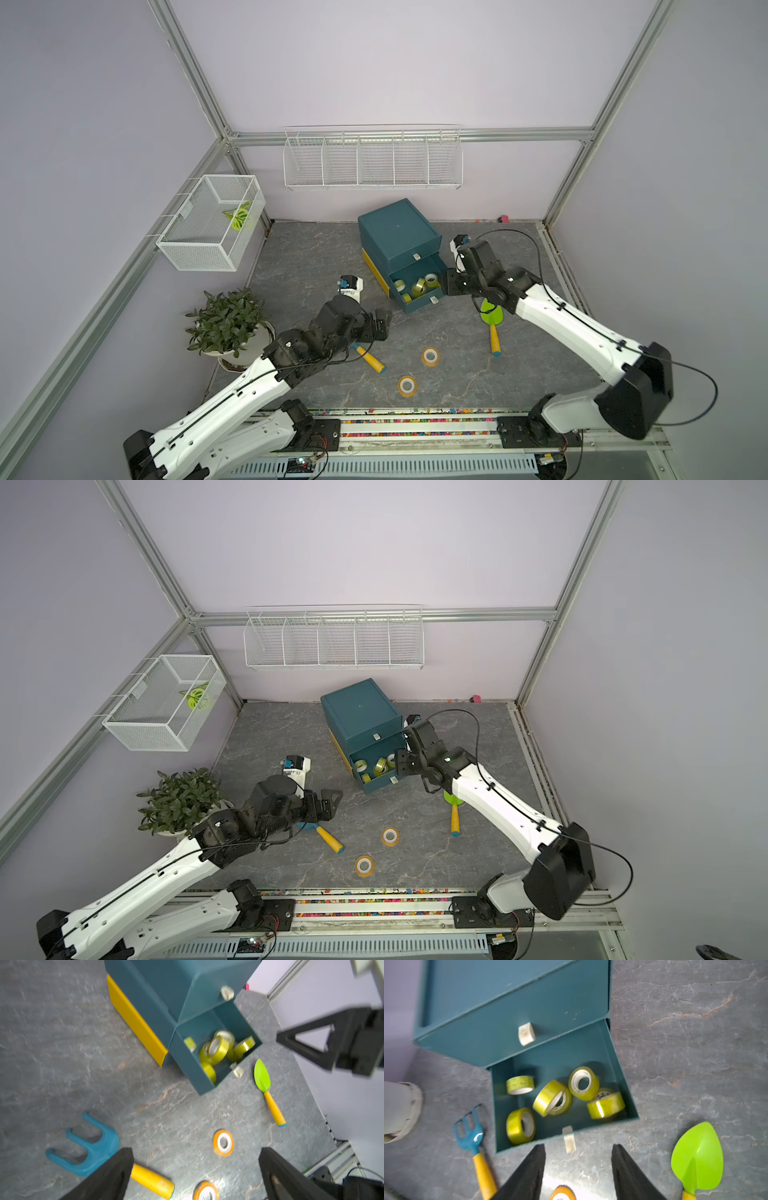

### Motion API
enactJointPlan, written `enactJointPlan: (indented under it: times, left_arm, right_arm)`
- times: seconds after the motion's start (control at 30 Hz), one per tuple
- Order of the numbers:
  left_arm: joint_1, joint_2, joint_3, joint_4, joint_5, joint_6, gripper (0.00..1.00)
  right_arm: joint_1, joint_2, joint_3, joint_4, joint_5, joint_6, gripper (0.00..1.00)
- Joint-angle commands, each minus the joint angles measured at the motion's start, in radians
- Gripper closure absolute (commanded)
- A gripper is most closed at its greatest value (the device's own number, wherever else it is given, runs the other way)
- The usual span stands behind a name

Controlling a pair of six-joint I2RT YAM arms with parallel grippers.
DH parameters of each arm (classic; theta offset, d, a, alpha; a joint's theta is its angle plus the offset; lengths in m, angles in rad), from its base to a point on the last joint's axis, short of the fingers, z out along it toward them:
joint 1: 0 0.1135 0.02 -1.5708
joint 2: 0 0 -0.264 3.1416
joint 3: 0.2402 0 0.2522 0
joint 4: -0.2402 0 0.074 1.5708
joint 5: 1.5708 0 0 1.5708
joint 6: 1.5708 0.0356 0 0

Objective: Place the transparent tape into the drawer according to color
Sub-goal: Place the tape in the drawer, then close the drawer in the storage box.

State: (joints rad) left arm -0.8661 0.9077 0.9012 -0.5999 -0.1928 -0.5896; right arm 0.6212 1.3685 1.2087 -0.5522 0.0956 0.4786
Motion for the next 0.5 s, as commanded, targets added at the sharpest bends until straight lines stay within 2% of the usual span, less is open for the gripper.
enactJointPlan:
  times: [0.0, 0.27, 0.47]
  left_arm:
    - [0.024, 0.061, 0.107, 0.028, -0.065, 0.061, 0.00]
    - [0.164, 0.317, 0.333, 0.127, -0.023, 0.116, 0.00]
    - [0.214, 0.486, 0.433, 0.148, -0.048, 0.120, 0.00]
  right_arm:
    - [0.000, -0.089, -0.111, 0.075, -0.056, 0.042, 0.46]
    - [0.036, -0.196, -0.336, 0.229, -0.086, 0.110, 0.51]
    - [0.051, -0.115, -0.382, 0.331, -0.080, 0.127, 0.54]
